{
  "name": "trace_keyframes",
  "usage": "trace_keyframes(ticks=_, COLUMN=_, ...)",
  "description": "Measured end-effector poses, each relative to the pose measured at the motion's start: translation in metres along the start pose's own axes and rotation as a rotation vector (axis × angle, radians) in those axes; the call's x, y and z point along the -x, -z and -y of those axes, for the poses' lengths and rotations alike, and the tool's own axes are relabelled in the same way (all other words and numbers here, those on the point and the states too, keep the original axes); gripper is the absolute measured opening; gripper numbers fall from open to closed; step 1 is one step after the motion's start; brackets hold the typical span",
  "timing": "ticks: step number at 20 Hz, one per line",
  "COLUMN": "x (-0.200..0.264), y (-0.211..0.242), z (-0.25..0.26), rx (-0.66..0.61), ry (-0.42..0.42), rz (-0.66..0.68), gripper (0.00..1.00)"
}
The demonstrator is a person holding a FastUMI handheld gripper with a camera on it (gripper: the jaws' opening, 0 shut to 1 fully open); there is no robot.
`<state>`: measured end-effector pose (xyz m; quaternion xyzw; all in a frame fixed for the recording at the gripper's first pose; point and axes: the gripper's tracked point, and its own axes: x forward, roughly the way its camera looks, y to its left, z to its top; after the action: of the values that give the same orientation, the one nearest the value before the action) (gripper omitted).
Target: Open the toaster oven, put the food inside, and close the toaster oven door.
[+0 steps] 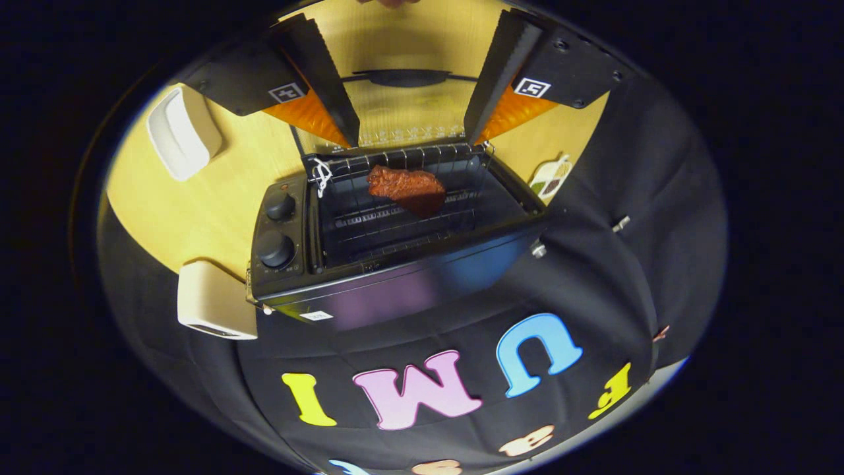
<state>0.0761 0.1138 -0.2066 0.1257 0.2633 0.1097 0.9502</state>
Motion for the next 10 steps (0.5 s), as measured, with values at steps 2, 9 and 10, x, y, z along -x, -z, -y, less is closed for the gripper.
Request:
trace_keyframes(ticks=2, x=0.01, y=0.013, z=0.007, rx=0.039, ry=0.036, rz=-0.049, gripper=0.98)
trace_keyframes(ticks=9, x=0.027, y=0.083, z=0.025, rx=0.169, ry=0.111, rz=-0.232, gripper=0.99)
trace_keyframes(ticks=10, x=0.026, y=0.09, z=0.024, rx=0.18, ry=0.109, rz=-0.25, gripper=0.99)
